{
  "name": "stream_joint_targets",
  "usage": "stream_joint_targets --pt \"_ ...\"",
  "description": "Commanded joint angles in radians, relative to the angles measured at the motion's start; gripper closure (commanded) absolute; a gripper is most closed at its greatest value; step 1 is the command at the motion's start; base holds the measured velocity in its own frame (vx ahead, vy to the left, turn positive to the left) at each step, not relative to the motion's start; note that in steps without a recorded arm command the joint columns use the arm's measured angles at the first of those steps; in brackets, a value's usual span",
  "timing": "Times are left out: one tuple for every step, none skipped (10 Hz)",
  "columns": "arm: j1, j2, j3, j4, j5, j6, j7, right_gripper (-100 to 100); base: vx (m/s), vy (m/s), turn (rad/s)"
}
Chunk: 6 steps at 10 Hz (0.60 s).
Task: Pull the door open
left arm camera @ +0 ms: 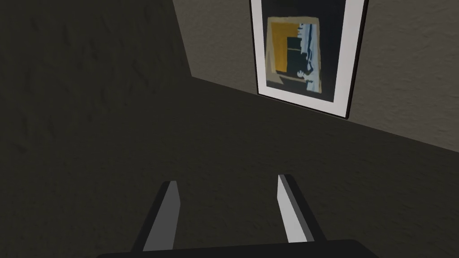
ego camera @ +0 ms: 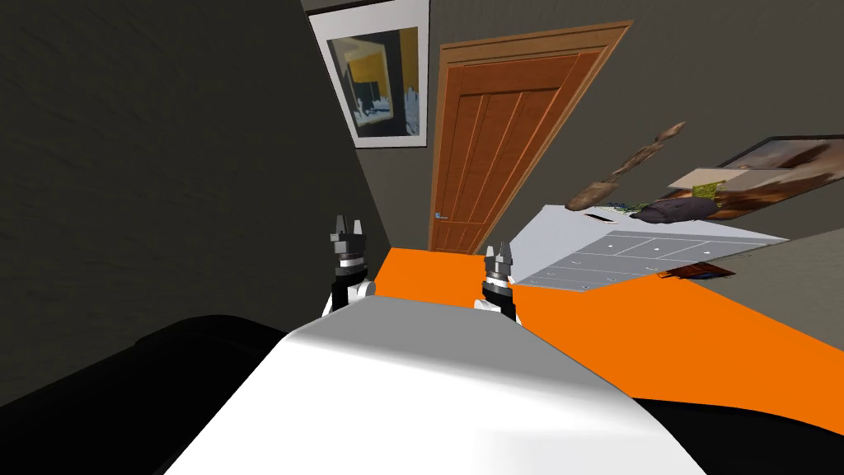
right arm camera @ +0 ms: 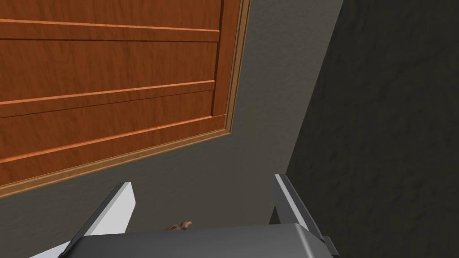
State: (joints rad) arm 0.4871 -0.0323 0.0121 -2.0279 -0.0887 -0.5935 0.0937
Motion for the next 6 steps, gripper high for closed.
stream_joint_targets --pt "-0.007 -0.010 0.001 0.031 -0.008 -0.009 -0.001 -100 0.126 0.024 0.043" --pt "-0.015 -0.019 0.002 0.063 -0.017 -0.015 -0.003 -100 0.141 0.048 0.070" --pt "-0.019 -0.024 0.003 0.079 -0.021 -0.018 -0.003 -100 0.151 0.035 0.049" --pt "-0.023 -0.029 0.003 0.095 -0.025 -0.021 -0.004 -100 0.115 0.020 0.039" --pt "-0.027 -0.033 0.003 0.111 -0.030 -0.024 -0.005 -100 0.100 0.028 0.033" --pt "-0.031 -0.038 0.004 0.128 -0.034 -0.027 -0.006 -100 0.090 0.030 0.045"
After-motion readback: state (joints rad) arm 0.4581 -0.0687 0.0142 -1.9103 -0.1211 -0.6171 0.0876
